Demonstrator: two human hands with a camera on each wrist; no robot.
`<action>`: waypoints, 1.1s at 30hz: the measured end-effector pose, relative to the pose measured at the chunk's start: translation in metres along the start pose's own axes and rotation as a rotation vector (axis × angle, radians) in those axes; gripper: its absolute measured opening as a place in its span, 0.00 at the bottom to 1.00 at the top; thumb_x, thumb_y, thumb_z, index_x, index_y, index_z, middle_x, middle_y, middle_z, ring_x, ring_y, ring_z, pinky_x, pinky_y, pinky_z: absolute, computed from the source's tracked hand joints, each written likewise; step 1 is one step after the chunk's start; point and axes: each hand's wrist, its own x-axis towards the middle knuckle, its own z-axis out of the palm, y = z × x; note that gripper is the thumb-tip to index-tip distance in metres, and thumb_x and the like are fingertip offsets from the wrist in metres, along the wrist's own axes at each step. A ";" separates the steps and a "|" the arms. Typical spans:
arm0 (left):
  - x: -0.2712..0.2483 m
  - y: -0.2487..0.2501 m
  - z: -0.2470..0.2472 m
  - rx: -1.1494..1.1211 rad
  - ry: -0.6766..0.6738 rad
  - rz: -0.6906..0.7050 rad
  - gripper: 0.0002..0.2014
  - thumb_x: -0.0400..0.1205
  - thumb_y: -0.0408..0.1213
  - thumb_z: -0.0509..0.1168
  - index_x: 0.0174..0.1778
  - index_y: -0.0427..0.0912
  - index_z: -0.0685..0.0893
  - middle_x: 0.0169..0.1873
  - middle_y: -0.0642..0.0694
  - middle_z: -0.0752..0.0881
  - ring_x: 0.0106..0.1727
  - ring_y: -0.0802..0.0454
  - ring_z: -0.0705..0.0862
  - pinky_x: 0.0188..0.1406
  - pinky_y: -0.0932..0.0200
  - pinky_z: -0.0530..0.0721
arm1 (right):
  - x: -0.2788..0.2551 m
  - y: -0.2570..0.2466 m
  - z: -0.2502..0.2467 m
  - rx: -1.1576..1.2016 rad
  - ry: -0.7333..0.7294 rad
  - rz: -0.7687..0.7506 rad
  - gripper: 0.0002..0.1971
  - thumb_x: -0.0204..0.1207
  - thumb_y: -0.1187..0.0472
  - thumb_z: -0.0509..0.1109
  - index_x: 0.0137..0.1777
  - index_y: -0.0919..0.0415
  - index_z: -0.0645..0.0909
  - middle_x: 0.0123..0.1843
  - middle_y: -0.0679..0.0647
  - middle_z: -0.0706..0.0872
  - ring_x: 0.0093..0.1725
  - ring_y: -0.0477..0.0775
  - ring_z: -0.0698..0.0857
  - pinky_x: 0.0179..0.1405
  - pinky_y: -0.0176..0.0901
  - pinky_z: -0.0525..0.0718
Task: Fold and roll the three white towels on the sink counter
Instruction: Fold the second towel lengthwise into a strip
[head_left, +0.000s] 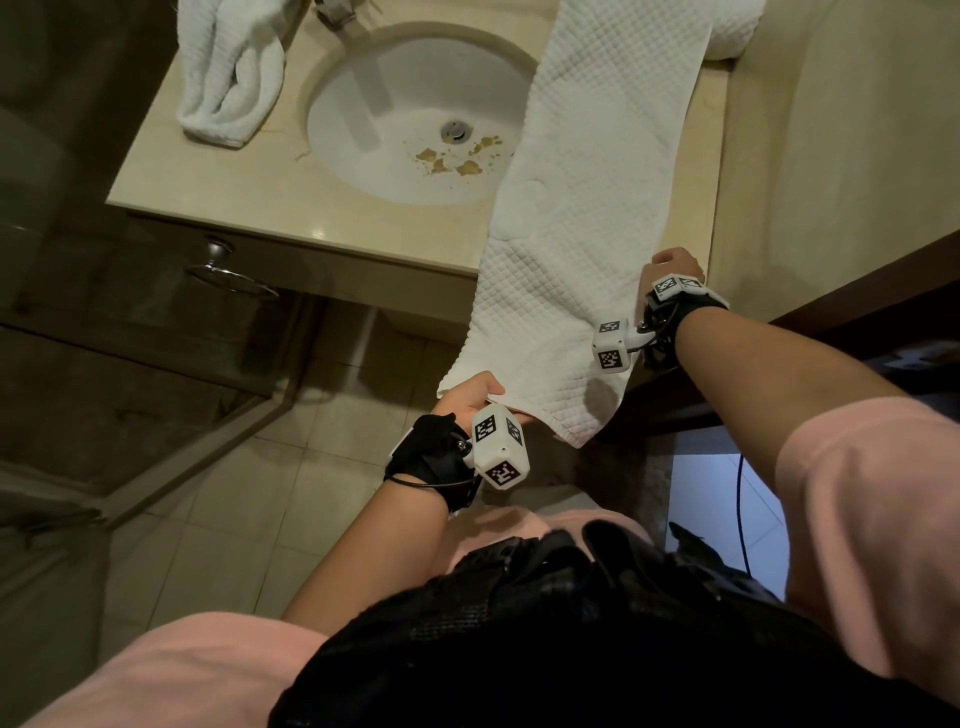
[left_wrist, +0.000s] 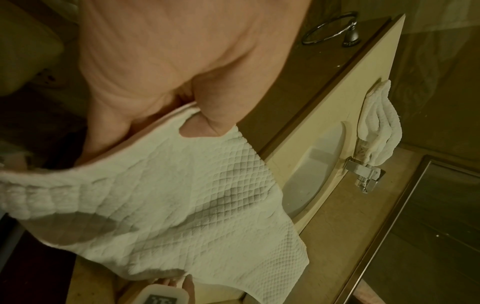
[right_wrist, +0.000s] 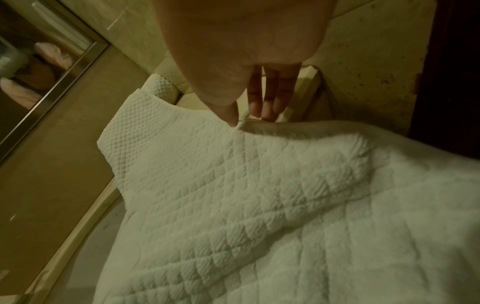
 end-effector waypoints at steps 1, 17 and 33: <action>-0.003 -0.001 0.001 -0.009 -0.012 -0.022 0.29 0.73 0.20 0.48 0.72 0.29 0.70 0.64 0.26 0.80 0.64 0.25 0.78 0.65 0.27 0.75 | -0.002 -0.002 -0.002 0.011 -0.007 0.003 0.18 0.79 0.64 0.61 0.68 0.57 0.78 0.69 0.59 0.78 0.66 0.60 0.78 0.58 0.42 0.78; -0.007 0.002 0.007 -0.094 -0.075 -0.014 0.28 0.75 0.20 0.47 0.73 0.29 0.70 0.64 0.25 0.79 0.67 0.26 0.75 0.68 0.28 0.70 | -0.011 -0.019 -0.014 -0.568 -0.158 -0.189 0.18 0.74 0.55 0.65 0.60 0.65 0.78 0.57 0.64 0.82 0.52 0.64 0.82 0.54 0.52 0.85; -0.019 0.001 0.013 -0.126 -0.071 -0.047 0.22 0.76 0.20 0.44 0.62 0.27 0.75 0.58 0.23 0.80 0.72 0.28 0.71 0.73 0.31 0.66 | -0.027 -0.016 -0.032 -0.890 -0.323 -0.286 0.14 0.78 0.66 0.63 0.31 0.59 0.67 0.24 0.53 0.69 0.22 0.49 0.66 0.22 0.33 0.62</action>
